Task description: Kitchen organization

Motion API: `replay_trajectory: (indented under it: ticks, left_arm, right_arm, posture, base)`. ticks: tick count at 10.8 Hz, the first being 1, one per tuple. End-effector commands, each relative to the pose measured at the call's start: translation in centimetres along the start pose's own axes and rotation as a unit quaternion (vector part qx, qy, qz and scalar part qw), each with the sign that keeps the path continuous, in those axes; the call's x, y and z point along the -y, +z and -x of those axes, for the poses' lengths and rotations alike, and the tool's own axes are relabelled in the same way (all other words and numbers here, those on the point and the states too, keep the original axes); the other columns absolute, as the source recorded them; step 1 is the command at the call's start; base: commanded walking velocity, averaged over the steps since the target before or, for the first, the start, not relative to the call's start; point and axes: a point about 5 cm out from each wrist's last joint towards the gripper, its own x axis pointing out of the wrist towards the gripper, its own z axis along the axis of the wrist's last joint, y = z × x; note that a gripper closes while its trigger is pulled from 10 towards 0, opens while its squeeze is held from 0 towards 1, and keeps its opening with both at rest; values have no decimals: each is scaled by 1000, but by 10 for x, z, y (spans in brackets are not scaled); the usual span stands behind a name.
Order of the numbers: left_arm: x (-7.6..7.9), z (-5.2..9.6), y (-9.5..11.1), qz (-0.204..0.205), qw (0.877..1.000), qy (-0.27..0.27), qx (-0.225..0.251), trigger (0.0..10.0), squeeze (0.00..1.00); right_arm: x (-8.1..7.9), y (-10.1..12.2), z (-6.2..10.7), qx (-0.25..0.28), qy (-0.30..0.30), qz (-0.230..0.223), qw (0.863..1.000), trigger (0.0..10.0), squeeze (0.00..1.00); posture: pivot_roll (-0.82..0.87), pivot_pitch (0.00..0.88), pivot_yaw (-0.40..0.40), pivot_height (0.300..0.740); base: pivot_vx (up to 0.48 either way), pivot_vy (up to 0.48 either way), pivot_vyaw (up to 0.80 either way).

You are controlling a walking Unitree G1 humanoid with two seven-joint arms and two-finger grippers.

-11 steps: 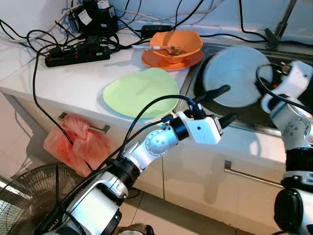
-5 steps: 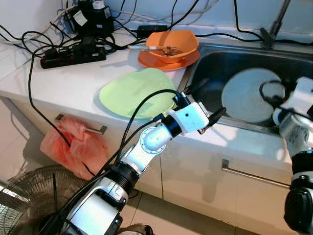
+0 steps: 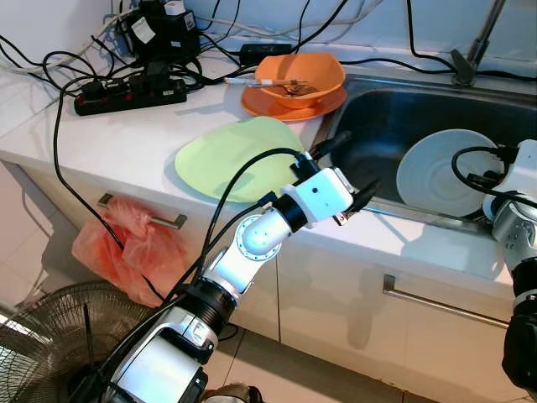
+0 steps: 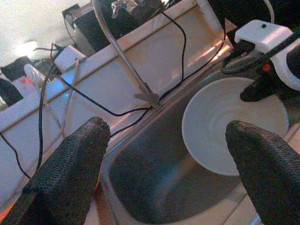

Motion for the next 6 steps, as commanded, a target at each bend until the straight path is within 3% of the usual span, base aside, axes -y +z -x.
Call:
replay_trajectory:
  ticks: [1, 2, 3, 4, 5, 6]
  left_arm:
    - [-2, 2, -1, 13, 1000, 5, -7, 10000, 1000]
    - [-5, 0, -2, 58, 998, 27, -20, 10000, 1000]
    - [-8, 0, -3, 72, 997, 33, -26, 10000, 1000]
    - [-10, 1, -4, 83, 995, 39, -32, 10000, 1000]
    - [-13, 2, -7, 119, 990, 53, -46, 10000, 0]
    - [-15, 3, -7, 140, 987, 61, -53, 10000, 0]
  right_arm:
    - [1, -9, -1, -17, 4, 4, 1000, 0, 0]
    - [-1, -9, -1, -16, 11, 6, 1000, 0, 0]
    - [-3, -8, -2, -16, 20, 8, 1000, 3412, 0]
    - [-6, -9, -2, -18, 29, 14, 999, 5529, 149]
    - [-7, -12, -2, -24, 33, 21, 999, 10000, 1000]
    - [-8, -13, -2, -26, 36, 24, 999, 10000, 1000]
  posture:
    - [129, 47, 76, 740]
    - [129, 48, 77, 740]
    - [129, 49, 76, 740]
    - [127, 50, 77, 740]
    - [126, 52, 78, 740]
    - [125, 53, 77, 740]
  base:
    - [0, 0, 0]
    - [0, 0, 0]
    - [0, 0, 0]
    - [0, 0, 0]
    - [0, 0, 0]
    - [0, 0, 0]
